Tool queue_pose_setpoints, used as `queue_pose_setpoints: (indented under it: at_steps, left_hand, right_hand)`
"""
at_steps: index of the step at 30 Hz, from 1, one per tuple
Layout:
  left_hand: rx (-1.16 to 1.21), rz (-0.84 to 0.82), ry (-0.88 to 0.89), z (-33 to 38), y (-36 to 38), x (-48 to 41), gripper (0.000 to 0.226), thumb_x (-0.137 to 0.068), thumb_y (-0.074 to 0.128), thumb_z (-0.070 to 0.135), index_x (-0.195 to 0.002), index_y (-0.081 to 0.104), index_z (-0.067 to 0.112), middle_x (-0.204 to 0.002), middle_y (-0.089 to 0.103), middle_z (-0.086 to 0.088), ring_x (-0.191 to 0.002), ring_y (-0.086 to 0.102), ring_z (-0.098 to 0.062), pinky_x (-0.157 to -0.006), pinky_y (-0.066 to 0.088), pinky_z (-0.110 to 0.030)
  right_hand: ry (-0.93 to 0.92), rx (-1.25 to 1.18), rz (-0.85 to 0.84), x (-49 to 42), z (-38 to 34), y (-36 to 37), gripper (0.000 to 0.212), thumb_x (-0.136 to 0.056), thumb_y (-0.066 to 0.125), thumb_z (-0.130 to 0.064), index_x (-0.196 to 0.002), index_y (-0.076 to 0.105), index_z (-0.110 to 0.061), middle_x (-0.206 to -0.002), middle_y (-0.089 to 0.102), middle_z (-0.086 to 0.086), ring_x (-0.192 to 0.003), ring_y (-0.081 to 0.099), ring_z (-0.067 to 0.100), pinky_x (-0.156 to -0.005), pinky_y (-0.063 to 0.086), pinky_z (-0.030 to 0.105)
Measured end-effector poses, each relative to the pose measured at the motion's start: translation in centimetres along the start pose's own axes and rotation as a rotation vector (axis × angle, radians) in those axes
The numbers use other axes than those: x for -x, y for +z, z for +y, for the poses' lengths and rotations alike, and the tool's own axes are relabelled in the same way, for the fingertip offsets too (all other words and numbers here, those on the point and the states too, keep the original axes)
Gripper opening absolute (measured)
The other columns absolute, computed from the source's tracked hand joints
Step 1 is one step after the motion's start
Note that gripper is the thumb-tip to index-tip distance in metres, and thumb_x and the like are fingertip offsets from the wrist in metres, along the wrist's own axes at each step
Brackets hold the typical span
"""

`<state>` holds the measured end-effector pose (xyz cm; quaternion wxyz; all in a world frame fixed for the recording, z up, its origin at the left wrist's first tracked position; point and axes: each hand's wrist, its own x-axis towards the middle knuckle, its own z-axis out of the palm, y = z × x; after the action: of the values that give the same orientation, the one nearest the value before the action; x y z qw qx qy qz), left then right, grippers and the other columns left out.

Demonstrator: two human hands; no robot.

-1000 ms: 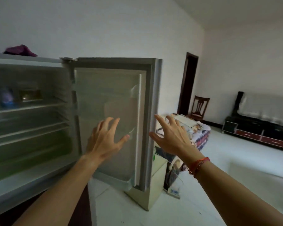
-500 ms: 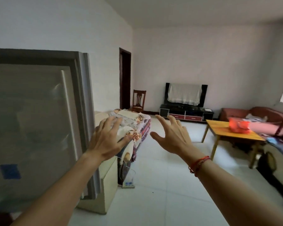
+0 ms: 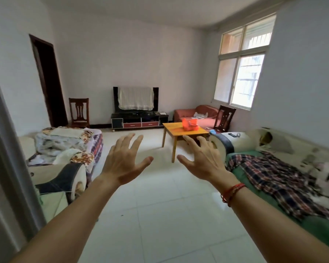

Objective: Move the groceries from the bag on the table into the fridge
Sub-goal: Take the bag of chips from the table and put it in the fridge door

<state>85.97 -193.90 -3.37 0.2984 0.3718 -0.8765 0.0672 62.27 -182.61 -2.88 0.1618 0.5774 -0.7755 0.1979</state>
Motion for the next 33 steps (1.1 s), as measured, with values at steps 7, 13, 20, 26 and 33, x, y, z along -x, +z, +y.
queue_pose_setpoints:
  at_steps: [7, 13, 20, 26, 33]
  left_hand:
    - [0.064, -0.021, 0.114, 5.5, 2.8, -2.4, 0.086, -0.083, 0.034, 0.075, -0.146, 0.042, 0.016, -0.151, 0.041, -0.014, -0.137, 0.039, -0.033, -0.1, 0.043, -0.051]
    - [0.052, -0.059, 0.133, 9.4, 5.4, -3.4, 0.089, -0.084, 0.028, 0.077, -0.15, 0.036, 0.019, -0.157, 0.032, -0.013, -0.144, 0.028, -0.034, -0.108, 0.034, -0.053]
    - [0.042, -0.061, 0.129, 11.4, 6.9, -5.0, 0.091, -0.083, 0.026, 0.077, -0.149, 0.038, 0.017, -0.155, 0.034, -0.014, -0.143, 0.031, -0.034, -0.107, 0.036, -0.052]
    - [0.02, -0.054, 0.147, 13.0, 8.8, -6.7, 0.091, -0.083, 0.025, 0.078, -0.149, 0.037, 0.016, -0.155, 0.035, -0.016, -0.142, 0.031, -0.034, -0.107, 0.036, -0.052]
    - [0.012, -0.061, 0.149, 14.6, 11.3, -8.3, 0.088, -0.084, 0.027, 0.075, -0.147, 0.039, 0.014, -0.152, 0.036, -0.018, -0.14, 0.034, -0.036, -0.103, 0.039, -0.054]
  right_hand:
    - [0.154, 0.057, 0.015, 3.3, 6.8, -1.4, 0.077, -0.082, 0.035, -0.078, -0.15, 0.024, -0.044, -0.152, 0.039, 0.008, -0.131, 0.045, 0.033, -0.1, 0.046, 0.053]
    - [0.236, 0.09, -0.005, 4.9, 10.9, -2.1, 0.072, -0.091, 0.041, -0.072, -0.154, 0.021, -0.044, -0.161, 0.024, 0.014, -0.146, 0.029, 0.035, -0.111, 0.032, 0.057]
    - [0.243, 0.075, -0.012, 4.2, 13.8, -1.8, 0.073, -0.091, 0.042, -0.072, -0.154, 0.021, -0.042, -0.162, 0.024, 0.013, -0.146, 0.028, 0.035, -0.111, 0.032, 0.059]
    - [0.238, 0.056, -0.017, 3.3, 16.4, -1.2, 0.074, -0.091, 0.041, -0.072, -0.154, 0.019, -0.042, -0.159, 0.028, 0.016, -0.142, 0.032, 0.036, -0.109, 0.033, 0.057]
    - [0.245, 0.062, -0.047, 1.8, 19.5, 0.1, 0.076, -0.091, 0.042, -0.071, -0.156, 0.018, -0.039, -0.158, 0.028, 0.016, -0.142, 0.032, 0.036, -0.108, 0.035, 0.056]
